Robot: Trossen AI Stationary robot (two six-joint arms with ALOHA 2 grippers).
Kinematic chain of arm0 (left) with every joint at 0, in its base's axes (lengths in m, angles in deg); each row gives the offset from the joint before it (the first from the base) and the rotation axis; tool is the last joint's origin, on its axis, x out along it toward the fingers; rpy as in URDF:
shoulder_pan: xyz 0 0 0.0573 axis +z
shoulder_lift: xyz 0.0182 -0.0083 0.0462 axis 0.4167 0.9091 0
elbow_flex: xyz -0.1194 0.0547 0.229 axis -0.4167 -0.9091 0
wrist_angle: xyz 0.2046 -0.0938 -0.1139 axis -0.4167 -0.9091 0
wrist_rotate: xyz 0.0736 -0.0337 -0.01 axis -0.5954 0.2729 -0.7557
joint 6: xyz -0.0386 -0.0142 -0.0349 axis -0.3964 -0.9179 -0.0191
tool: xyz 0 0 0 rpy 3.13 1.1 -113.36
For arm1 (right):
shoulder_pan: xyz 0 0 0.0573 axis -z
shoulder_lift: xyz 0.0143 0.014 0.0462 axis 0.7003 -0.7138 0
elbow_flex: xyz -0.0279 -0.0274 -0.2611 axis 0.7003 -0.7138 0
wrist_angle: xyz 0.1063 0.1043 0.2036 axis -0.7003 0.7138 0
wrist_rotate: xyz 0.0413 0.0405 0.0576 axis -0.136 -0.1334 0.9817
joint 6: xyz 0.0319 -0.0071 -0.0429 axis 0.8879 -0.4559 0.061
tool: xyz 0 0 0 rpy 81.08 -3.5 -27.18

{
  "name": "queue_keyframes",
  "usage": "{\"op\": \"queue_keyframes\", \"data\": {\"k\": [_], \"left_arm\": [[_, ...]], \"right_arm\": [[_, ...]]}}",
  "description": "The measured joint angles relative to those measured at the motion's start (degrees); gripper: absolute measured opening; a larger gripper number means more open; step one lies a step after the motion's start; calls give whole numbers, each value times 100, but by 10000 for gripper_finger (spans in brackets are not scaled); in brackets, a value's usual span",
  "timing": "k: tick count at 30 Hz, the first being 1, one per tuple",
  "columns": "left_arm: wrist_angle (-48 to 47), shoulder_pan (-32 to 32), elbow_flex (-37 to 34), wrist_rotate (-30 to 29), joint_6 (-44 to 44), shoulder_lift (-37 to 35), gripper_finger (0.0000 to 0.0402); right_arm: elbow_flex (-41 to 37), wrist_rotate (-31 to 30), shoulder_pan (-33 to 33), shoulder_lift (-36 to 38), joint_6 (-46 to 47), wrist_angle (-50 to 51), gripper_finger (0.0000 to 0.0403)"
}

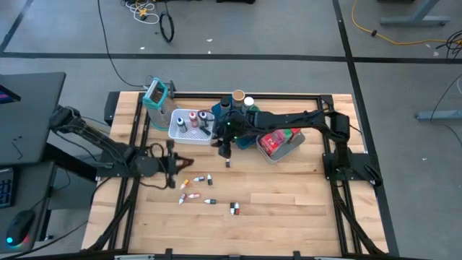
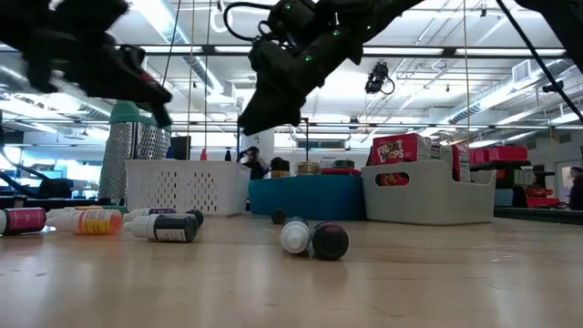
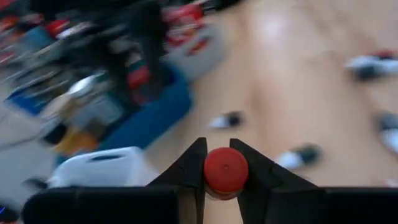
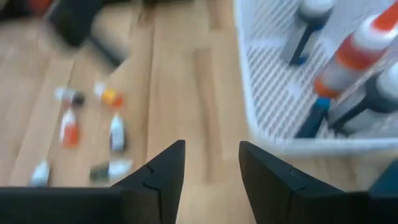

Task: Pick & Place Kitchen Items
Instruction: Put the red lid food coloring bottle into the white bin

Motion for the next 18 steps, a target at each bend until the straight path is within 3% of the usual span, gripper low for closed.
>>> {"op": "queue_keyframes", "data": {"k": [4, 9, 11, 15, 18], "left_arm": [[208, 855, 42, -245, -192, 2, 75], [353, 2144, 44, -229, -832, 4, 69], [323, 2623, 44, 124, -1017, 4, 68], [256, 3421, 45, 1446, -1031, 101, 76], [255, 3775, 46, 1779, -1046, 312, 79]], "right_arm": [[0, 16, -8, 43, -405, 577, 159], [-58, 5, -43, -1, -178, 388, 159], [-200, 13, -80, -1, -131, 95, 159], [-290, 18, -115, -8, -131, -51, 159], [-286, 13, -115, -8, -186, -61, 159]]}}
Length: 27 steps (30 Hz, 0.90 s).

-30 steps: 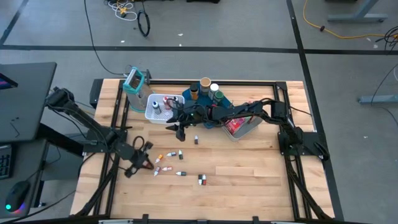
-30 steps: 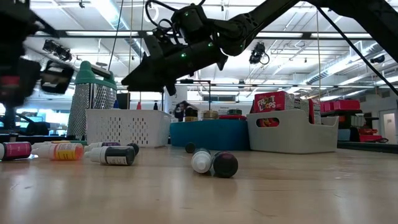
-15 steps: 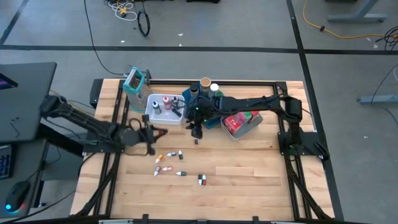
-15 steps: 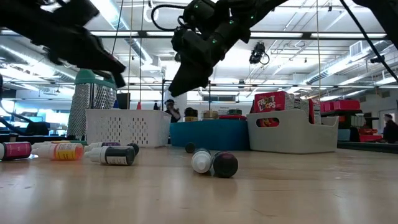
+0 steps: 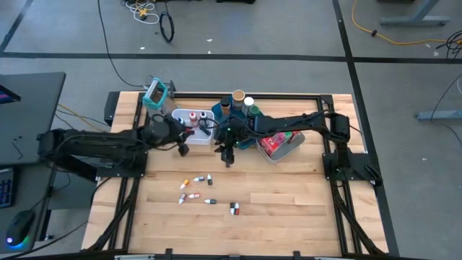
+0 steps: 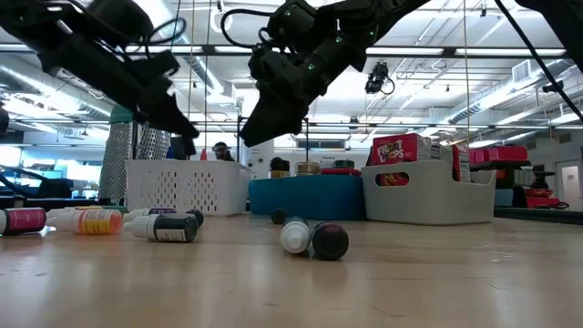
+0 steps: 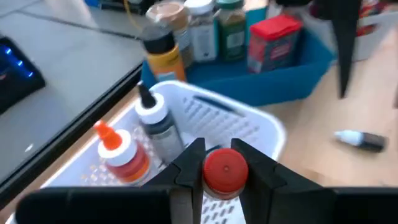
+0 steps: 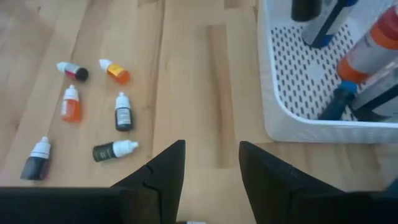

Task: Pick & Place Kitchen Items
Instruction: Put the red lid food coloring bottle into the white bin, then put the brown food coloring bottle into the white bin

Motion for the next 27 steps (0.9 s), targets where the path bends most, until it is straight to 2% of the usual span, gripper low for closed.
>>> {"op": "queue_keyframes", "data": {"k": [10, 13, 16, 27], "left_arm": [[13, 549, 0, -211, -38, 1100, 82], [86, 555, 0, -342, -111, 1240, 82], [96, 555, 3, -213, -117, 1243, 86], [185, 552, 7, -273, -20, 1225, 168]], "right_arm": [[0, 0, -11, 0, -77, -246, 159], [0, 0, -13, 0, -88, -273, 159], [0, 0, -11, 0, -83, -275, 159], [0, 0, -104, 0, 279, -330, 159]]}}
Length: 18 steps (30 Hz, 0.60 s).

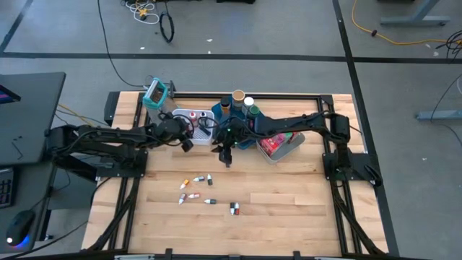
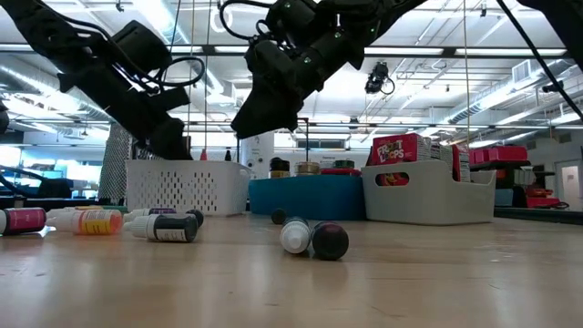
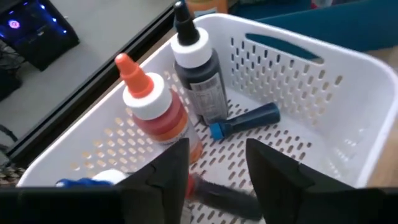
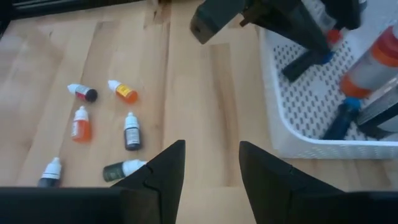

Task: Pick & Place Kitchen Items
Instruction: Put the brown food coloring bottle into the white bin

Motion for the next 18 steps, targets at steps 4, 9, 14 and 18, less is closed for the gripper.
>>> {"op": "queue_keyframes", "data": {"k": [4, 9, 14, 18], "left_arm": [[166, -45, -4, 88, -91, 4, 181], [337, -124, -7, 379, 40, 4, 182], [421, -137, -7, 465, 167, 4, 178], [602, -137, -7, 487, 341, 2, 178]], "right_arm": [[7, -1, -108, 0, 321, 495, 159], [7, -606, -207, -2, 1725, 1570, 159], [7, -1385, -285, -4, 3315, 2210, 159], [7, -1885, -396, -4, 4146, 2172, 159]]}}
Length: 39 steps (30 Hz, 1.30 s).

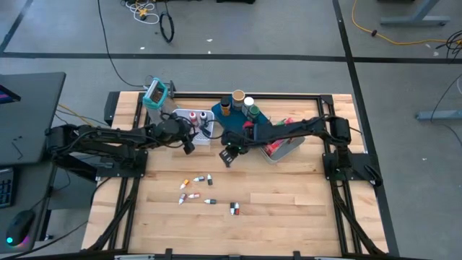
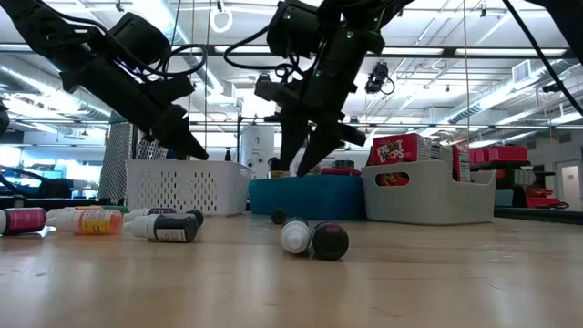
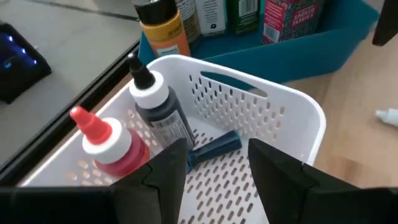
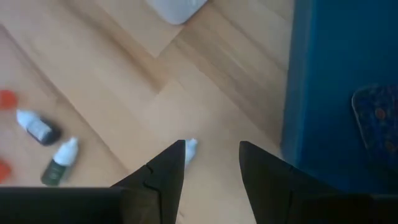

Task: Pick & Place Kitchen Items
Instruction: Put the brown food coloring bottle into the white bin

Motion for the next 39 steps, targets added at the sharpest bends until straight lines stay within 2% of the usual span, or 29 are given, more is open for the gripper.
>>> {"op": "queue_keyframes", "data": {"k": [11, 16, 24, 27, 32, 39], "left_arm": [[19, 0, 0, -19, 195, 0, 179], [20, 0, 0, -19, 191, 0, 179], [19, 2, 0, -17, 127, 0, 179], [51, 2, 0, 26, 71, 0, 179], [147, 2, -3, 120, 25, 0, 179], [224, -24, -4, 190, 28, 0, 179]], "right_arm": [[0, -353, -589, 0, 1088, -71, 159], [0, -675, -768, 0, 1260, -71, 159], [5, -674, -816, -232, 1165, -242, 159], [-17, -558, -760, -382, 1089, -262, 159], [4, -37, -677, -675, 1065, -807, 159], [-7, 107, -514, -970, 1048, -744, 152]]}}
